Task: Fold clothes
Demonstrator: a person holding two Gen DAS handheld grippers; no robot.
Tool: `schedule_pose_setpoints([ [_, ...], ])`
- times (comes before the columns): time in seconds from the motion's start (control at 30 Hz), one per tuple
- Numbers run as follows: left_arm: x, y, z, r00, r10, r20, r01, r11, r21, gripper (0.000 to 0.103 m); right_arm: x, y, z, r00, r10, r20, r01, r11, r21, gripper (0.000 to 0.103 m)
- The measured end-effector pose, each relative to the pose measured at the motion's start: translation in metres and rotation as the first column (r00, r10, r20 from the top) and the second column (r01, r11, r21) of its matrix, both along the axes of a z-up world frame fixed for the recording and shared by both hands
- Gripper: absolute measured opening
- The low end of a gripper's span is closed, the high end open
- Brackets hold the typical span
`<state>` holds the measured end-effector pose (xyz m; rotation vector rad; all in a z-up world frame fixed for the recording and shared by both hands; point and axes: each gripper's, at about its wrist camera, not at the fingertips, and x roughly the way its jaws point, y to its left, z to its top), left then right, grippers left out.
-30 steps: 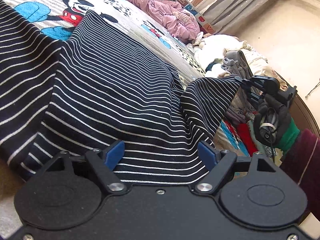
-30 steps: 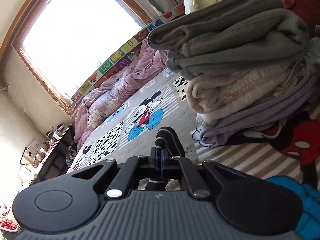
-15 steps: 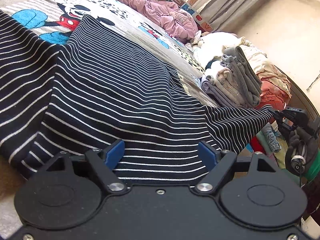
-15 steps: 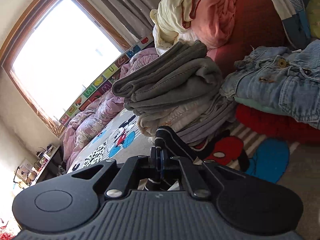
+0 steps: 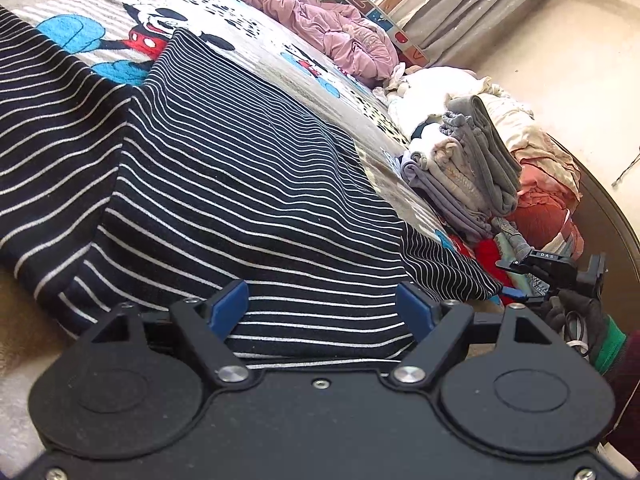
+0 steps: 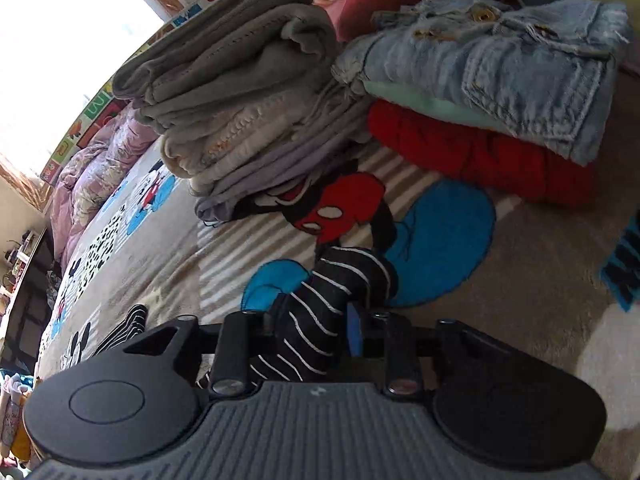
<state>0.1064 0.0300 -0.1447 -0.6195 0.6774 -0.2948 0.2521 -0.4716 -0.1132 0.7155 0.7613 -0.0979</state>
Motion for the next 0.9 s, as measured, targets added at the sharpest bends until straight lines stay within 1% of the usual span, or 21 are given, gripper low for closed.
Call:
schedule_pose_setpoints([
  [0.03, 0.000, 0.000, 0.000, 1.000, -0.001, 0.000, 0.001, 1.000, 0.003, 0.082, -0.004, -0.005, -0.004, 1.000, -0.020, 0.011, 0.020, 1.000, 0.019, 0.049],
  [0.07, 0.000, -0.001, 0.000, 1.000, -0.002, 0.001, 0.002, 1.000, 0.007, 0.082, -0.007, -0.008, -0.006, 0.999, -0.030, 0.020, 0.029, 0.999, 0.033, 0.052],
  [0.13, 0.001, -0.002, 0.000, 1.000, -0.004, 0.000, 0.004, 1.000, 0.013, 0.082, -0.008, -0.016, -0.007, 0.998, -0.042, 0.037, 0.041, 0.999, 0.031, 0.054],
  [0.23, 0.002, -0.001, -0.001, 1.000, -0.002, -0.002, 0.002, 1.000, 0.006, 0.082, -0.003, -0.026, -0.009, 0.997, -0.051, 0.054, 0.050, 0.998, 0.023, 0.055],
  [0.3, 0.003, 0.000, -0.002, 1.000, 0.000, -0.004, 0.000, 1.000, -0.001, 0.082, 0.005, -0.029, -0.013, 0.998, -0.031, 0.050, 0.029, 0.999, 0.026, 0.055],
  [0.4, 0.004, -0.001, -0.003, 1.000, 0.000, -0.004, 0.000, 1.000, -0.001, 0.082, 0.021, -0.025, -0.019, 0.998, 0.038, 0.056, -0.039, 0.999, 0.021, 0.055],
  [0.43, 0.004, -0.001, -0.003, 1.000, -0.001, -0.003, 0.001, 1.000, 0.001, 0.082, 0.026, -0.019, -0.021, 0.994, 0.088, 0.063, -0.089, 0.996, 0.011, 0.045],
  [0.47, 0.005, -0.001, -0.003, 1.000, -0.002, -0.003, 0.002, 1.000, 0.001, 0.082, 0.032, -0.012, -0.021, 0.988, 0.143, 0.063, -0.143, 0.990, -0.015, 0.013],
  [0.5, 0.005, -0.001, -0.003, 1.000, -0.002, -0.002, 0.002, 1.000, 0.001, 0.082, 0.036, -0.005, -0.019, 0.980, 0.185, 0.065, -0.182, 0.982, -0.056, 0.007],
  [0.53, 0.005, -0.001, -0.004, 1.000, -0.003, -0.002, 0.003, 1.000, 0.000, 0.082, 0.039, 0.003, -0.015, 0.973, 0.220, 0.072, -0.213, 0.972, -0.101, 0.007],
  [0.57, 0.005, 0.000, -0.004, 1.000, -0.003, -0.003, 0.003, 1.000, -0.004, 0.082, 0.040, 0.008, -0.008, 0.966, 0.239, 0.102, -0.225, 0.965, -0.135, 0.007],
  [0.6, 0.005, 0.000, -0.004, 1.000, -0.002, -0.003, 0.002, 1.000, -0.007, 0.082, 0.039, 0.010, 0.002, 0.956, 0.245, 0.161, -0.221, 0.963, -0.153, 0.007],
  [0.63, 0.006, 0.001, -0.004, 1.000, -0.002, -0.004, 0.002, 1.000, -0.011, 0.082, 0.036, 0.011, 0.013, 0.939, 0.253, 0.233, -0.217, 0.962, -0.167, 0.007],
  [0.7, 0.007, 0.001, -0.004, 1.000, -0.001, -0.007, 0.001, 1.000, -0.019, 0.082, 0.028, 0.018, 0.038, 0.884, 0.287, 0.370, -0.198, 0.945, -0.261, 0.007],
  [0.73, 0.007, 0.002, -0.004, 1.000, -0.001, -0.008, 0.001, 1.000, -0.023, 0.082, 0.028, 0.022, 0.043, 0.879, 0.297, 0.374, -0.177, 0.930, -0.322, 0.009],
  [0.77, 0.007, 0.002, -0.005, 1.000, 0.001, -0.010, -0.001, 1.000, -0.029, 0.082, 0.031, 0.026, 0.044, 0.891, 0.297, 0.343, -0.154, 0.909, -0.388, 0.030],
  [0.8, 0.008, 0.002, -0.004, 1.000, 0.002, -0.012, -0.003, 0.999, -0.033, 0.082, 0.036, 0.025, 0.039, 0.915, 0.274, 0.296, -0.144, 0.907, -0.396, 0.047],
  [0.83, 0.008, 0.002, -0.004, 1.000, 0.003, -0.013, -0.004, 0.999, -0.036, 0.082, 0.041, 0.020, 0.032, 0.942, 0.238, 0.238, -0.138, 0.918, -0.372, 0.077],
  [0.87, 0.007, 0.003, -0.004, 1.000, 0.003, -0.013, -0.003, 0.999, -0.038, 0.082, 0.047, 0.015, 0.024, 0.963, 0.203, 0.178, -0.131, 0.928, -0.348, 0.079],
  [0.9, 0.007, 0.003, -0.004, 1.000, 0.002, -0.013, -0.002, 0.999, -0.040, 0.082, 0.047, 0.010, 0.019, 0.972, 0.174, 0.158, -0.117, 0.941, -0.317, 0.078],
])
